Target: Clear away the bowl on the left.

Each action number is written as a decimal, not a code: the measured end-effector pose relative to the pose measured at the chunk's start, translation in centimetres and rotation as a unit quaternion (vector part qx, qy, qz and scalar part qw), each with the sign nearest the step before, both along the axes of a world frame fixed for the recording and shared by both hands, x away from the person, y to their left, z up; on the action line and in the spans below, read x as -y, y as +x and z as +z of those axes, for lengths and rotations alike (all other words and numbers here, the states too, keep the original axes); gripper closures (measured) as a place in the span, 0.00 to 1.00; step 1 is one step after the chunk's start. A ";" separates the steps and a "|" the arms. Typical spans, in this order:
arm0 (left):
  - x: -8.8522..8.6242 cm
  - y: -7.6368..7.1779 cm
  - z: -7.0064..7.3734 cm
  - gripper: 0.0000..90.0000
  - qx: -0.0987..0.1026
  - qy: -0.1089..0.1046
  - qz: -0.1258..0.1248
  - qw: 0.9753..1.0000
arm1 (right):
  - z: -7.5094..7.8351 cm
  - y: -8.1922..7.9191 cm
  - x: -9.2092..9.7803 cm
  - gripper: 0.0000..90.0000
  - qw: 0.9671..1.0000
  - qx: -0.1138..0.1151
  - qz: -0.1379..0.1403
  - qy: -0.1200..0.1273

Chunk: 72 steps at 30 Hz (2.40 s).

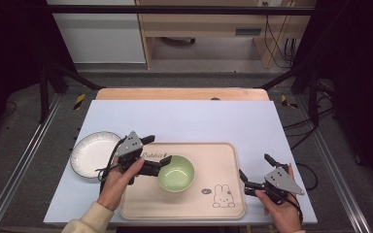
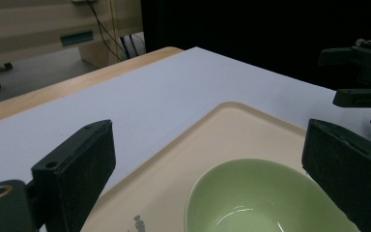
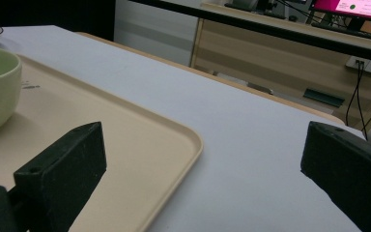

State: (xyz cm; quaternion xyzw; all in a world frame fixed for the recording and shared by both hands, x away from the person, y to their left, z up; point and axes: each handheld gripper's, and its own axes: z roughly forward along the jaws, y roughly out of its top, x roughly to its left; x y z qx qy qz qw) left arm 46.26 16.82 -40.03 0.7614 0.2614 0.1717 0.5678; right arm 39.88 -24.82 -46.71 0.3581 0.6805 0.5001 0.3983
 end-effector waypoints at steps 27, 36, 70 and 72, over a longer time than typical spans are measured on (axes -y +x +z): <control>-4.5 -2.6 -0.7 0.03 0.047 -0.053 0.000 0.997 | 0.1 -0.1 0.0 0.03 1.000 0.001 -0.001 0.003; -6.6 -3.1 -0.5 0.03 0.060 -0.061 0.018 0.996 | 0.1 -0.1 0.1 0.03 1.000 0.003 0.001 0.004; -12.6 -4.3 -2.9 0.03 0.065 -0.074 0.093 0.991 | 0.4 -0.4 -0.5 0.03 0.997 0.046 0.047 0.028; -12.8 -4.3 -3.1 0.03 0.067 -0.075 0.094 0.991 | 0.4 -0.5 -0.5 0.03 0.997 0.048 0.049 0.029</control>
